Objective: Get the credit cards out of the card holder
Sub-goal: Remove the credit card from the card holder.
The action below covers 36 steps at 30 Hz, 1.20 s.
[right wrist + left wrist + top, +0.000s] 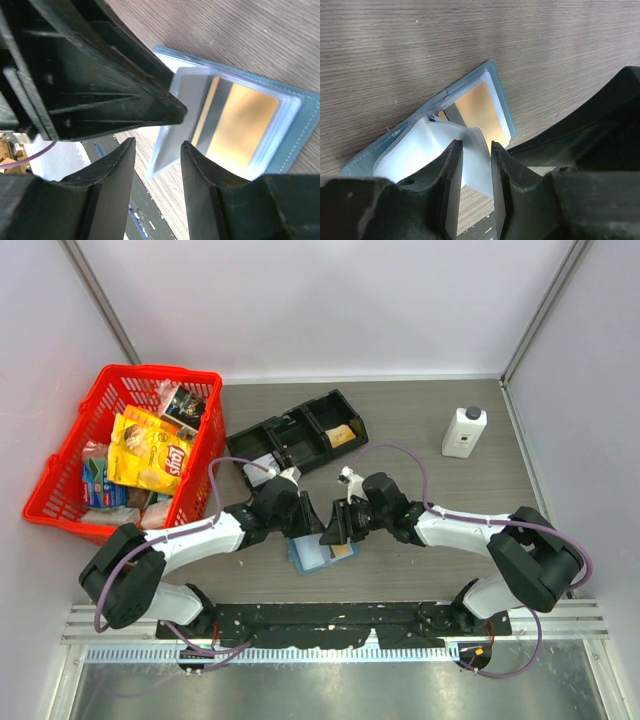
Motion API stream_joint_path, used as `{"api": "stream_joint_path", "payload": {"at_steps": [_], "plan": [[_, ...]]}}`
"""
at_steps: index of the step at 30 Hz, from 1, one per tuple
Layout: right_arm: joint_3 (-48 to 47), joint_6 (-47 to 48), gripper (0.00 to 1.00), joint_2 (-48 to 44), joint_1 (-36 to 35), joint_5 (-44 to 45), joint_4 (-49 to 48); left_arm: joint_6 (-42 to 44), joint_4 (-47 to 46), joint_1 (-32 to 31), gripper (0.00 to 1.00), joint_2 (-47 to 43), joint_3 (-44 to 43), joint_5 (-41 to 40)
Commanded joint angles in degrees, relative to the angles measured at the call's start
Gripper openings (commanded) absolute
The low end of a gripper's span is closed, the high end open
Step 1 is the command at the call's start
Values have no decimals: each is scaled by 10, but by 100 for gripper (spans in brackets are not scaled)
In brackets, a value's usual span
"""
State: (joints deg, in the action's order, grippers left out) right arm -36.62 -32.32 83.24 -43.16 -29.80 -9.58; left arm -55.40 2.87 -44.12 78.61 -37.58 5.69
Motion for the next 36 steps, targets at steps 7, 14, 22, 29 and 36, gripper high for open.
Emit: {"api": "stream_joint_path", "payload": {"at_steps": [7, 14, 22, 29, 36], "plan": [[30, -5, 38, -14, 32, 6, -27, 6, -23, 7, 28, -15, 21, 0], [32, 0, 30, -5, 36, -11, -32, 6, -24, 10, 26, -10, 17, 4], [15, 19, 28, -16, 37, -14, 4, 7, -23, 11, 26, -5, 12, 4], [-4, 4, 36, -48, 36, -8, 13, 7, -23, 11, 26, 0, 8, 5], [-14, -12, 36, -31, 27, -28, -6, 6, -24, 11, 25, 2, 7, 5]]}}
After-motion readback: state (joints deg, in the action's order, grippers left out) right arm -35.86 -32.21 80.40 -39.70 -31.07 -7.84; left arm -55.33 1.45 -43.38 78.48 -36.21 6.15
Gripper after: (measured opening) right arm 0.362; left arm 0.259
